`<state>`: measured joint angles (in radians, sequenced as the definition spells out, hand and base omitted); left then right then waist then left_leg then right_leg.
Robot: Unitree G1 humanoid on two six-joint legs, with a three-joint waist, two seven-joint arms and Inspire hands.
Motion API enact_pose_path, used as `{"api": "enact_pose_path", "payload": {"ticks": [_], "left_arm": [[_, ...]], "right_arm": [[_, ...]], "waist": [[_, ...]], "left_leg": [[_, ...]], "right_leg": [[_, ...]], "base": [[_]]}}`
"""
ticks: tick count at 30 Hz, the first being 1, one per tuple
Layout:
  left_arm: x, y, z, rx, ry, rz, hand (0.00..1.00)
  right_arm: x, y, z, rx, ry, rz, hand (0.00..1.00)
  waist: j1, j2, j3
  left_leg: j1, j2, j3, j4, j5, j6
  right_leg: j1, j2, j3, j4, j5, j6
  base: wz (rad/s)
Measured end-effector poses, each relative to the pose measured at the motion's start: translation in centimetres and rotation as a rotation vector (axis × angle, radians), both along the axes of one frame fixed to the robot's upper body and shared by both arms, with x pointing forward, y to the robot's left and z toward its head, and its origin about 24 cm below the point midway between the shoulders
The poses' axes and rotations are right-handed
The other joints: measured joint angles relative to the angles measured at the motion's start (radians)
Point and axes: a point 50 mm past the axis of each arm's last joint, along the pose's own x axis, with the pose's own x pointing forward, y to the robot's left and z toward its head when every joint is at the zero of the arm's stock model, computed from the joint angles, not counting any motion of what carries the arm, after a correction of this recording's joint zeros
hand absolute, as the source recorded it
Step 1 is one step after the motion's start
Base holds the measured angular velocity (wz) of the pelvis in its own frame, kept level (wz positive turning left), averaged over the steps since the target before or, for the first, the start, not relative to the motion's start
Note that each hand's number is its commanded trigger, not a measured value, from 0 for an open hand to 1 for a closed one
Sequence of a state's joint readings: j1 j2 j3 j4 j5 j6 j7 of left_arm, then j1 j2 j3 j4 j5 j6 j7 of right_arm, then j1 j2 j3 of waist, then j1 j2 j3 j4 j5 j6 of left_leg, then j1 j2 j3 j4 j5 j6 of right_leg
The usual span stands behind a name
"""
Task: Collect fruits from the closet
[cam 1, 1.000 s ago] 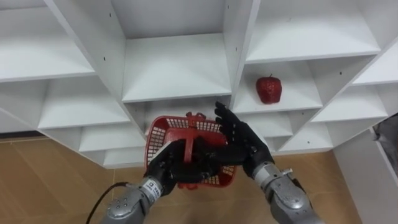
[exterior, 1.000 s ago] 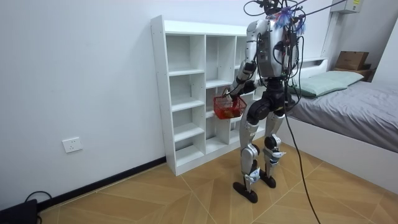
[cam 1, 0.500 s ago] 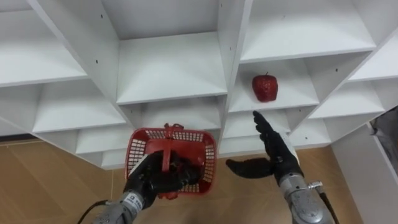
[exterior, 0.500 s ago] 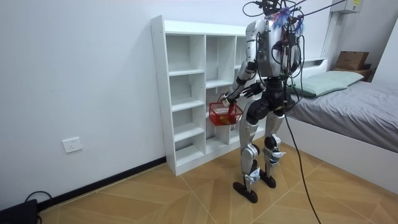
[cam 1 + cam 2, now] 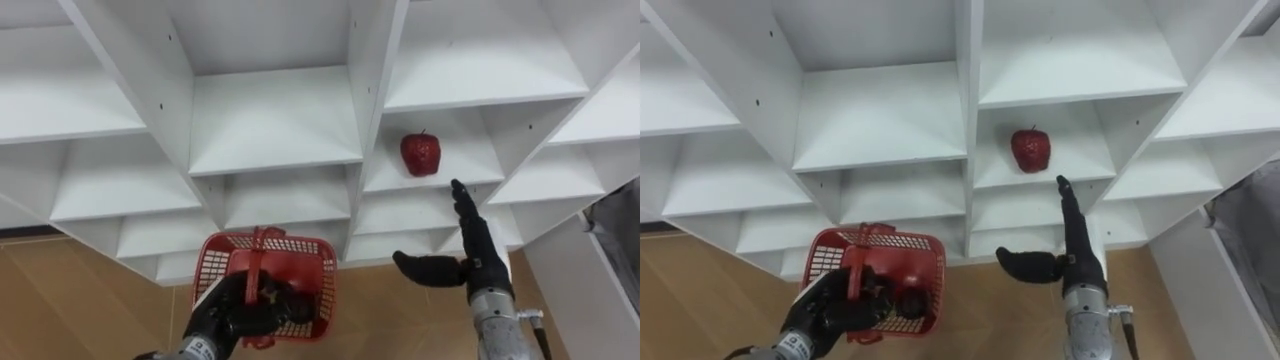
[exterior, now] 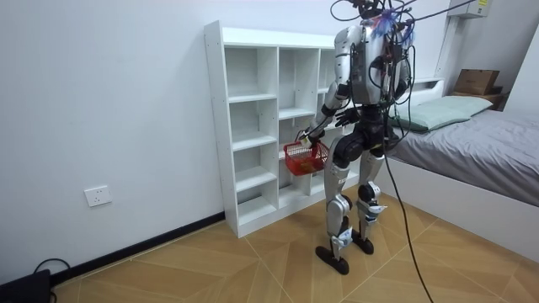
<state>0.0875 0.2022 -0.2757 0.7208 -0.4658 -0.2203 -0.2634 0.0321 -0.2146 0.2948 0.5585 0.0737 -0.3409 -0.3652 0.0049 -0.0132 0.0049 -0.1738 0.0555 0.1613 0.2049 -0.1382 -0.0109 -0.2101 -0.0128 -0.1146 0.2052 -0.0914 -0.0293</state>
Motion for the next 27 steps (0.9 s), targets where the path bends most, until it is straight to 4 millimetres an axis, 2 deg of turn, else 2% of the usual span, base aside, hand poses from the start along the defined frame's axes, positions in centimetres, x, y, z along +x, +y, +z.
{"api": "enact_pose_path", "payload": {"ticks": [5,9,18,21,27], "left_arm": [[-0.5,0.3,-0.3,0.015,0.022,0.019,1.0],[-0.7,0.4,-0.4,0.018,0.028,0.021,1.0],[0.1,1.4,0.3,0.055,-0.015,0.049,1.0],[0.3,1.8,0.5,0.06,-0.022,0.063,1.0],[0.3,2.1,0.6,0.056,-0.026,0.052,1.0]], "right_arm": [[0.0,-0.3,0.2,-0.011,-0.015,-0.023,0.0],[0.2,-0.4,0.5,-0.014,-0.031,-0.024,0.0],[1.2,-0.9,1.5,-0.023,-0.077,-0.031,0.0],[1.5,-1.5,1.7,-0.028,-0.086,-0.055,0.0],[2.1,-3.2,2.5,-0.036,-0.099,-0.077,0.0]], "waist": [[0.0,-0.003,0.0022],[0.0,-0.012,0.0076],[0.003,-0.022,0.0115],[0.005,-0.03,0.0114],[0.03,-0.043,0.0137]], "left_leg": [[0.02,0.0,0.002,-0.008,0.0,-0.001],[0.027,0.0,0.003,-0.015,0.0,-0.001],[0.03,-0.001,0.0,-0.015,0.0,-0.001],[0.032,-0.001,-0.005,-0.015,0.0,-0.002],[0.029,-0.001,-0.012,-0.011,0.001,-0.002]], "right_leg": [[0.017,0.001,0.002,-0.004,-0.003,0.0],[0.019,0.001,0.003,-0.003,-0.006,0.0],[0.028,0.001,-0.003,-0.005,-0.008,0.0],[0.033,-0.001,-0.011,-0.005,-0.01,0.0],[0.036,-0.002,-0.02,-0.007,-0.01,-0.001]], "base": [[0.0],[0.0],[0.01],[0.07],[0.04]]}}
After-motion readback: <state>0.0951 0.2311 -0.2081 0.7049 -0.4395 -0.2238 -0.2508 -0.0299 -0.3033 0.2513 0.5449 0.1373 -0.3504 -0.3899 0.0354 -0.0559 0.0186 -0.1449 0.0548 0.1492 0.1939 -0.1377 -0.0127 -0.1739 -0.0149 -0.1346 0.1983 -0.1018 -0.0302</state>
